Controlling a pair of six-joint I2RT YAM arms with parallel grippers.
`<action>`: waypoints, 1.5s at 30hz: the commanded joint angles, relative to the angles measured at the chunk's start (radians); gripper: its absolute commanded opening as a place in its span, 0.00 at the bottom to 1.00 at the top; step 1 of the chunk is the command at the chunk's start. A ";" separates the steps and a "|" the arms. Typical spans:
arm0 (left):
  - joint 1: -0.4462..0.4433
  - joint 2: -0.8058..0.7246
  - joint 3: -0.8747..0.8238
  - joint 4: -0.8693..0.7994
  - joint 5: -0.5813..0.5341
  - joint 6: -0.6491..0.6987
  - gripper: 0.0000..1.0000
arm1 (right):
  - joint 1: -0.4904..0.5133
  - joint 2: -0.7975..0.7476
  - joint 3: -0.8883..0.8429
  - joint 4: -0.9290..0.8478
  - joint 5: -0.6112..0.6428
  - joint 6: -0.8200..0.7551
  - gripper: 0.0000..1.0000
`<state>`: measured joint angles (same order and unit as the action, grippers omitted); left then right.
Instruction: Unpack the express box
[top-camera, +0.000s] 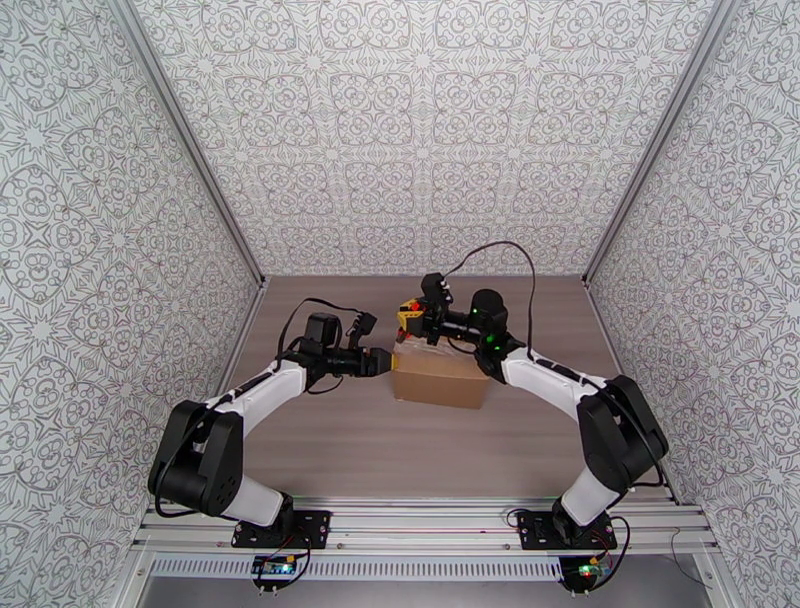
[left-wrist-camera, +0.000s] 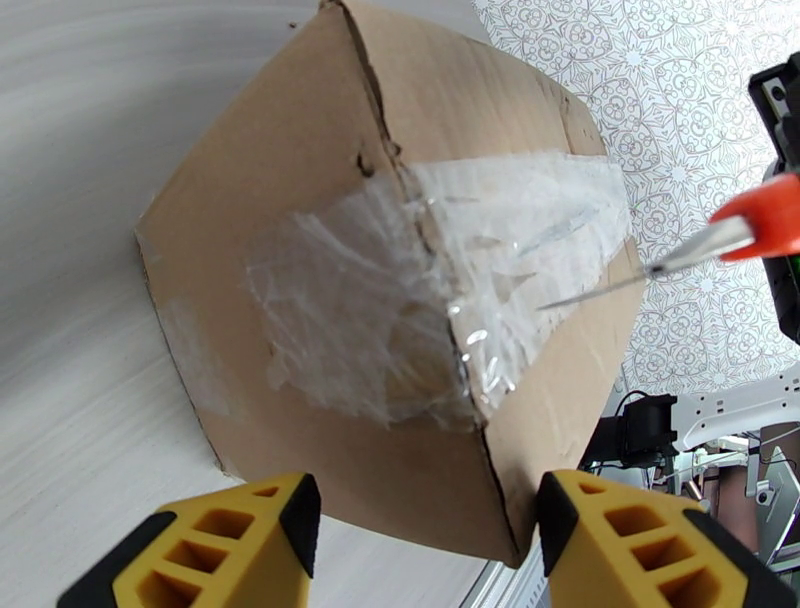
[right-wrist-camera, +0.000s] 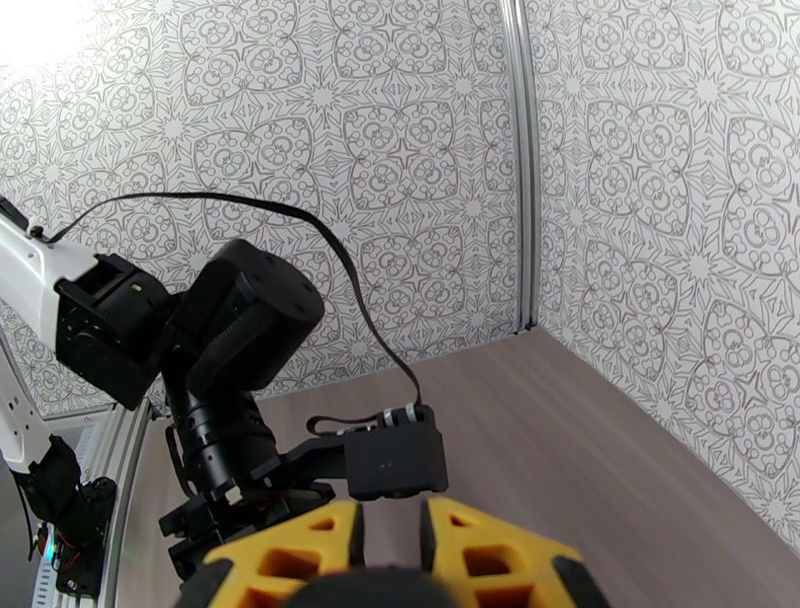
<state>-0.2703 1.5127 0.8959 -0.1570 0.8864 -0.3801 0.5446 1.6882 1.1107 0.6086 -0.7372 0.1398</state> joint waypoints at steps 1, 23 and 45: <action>0.003 0.009 0.015 -0.044 -0.022 0.030 0.63 | 0.011 0.025 0.034 0.048 -0.012 0.020 0.00; -0.006 0.029 0.018 -0.049 -0.044 0.020 0.62 | 0.013 0.054 0.020 0.028 -0.010 -0.065 0.00; 0.003 0.081 0.044 -0.104 -0.104 0.015 0.57 | -0.026 -0.051 -0.021 -0.207 0.019 -0.265 0.00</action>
<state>-0.2752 1.5501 0.9340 -0.1642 0.8787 -0.3847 0.5446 1.6665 1.1141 0.4953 -0.7406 -0.0933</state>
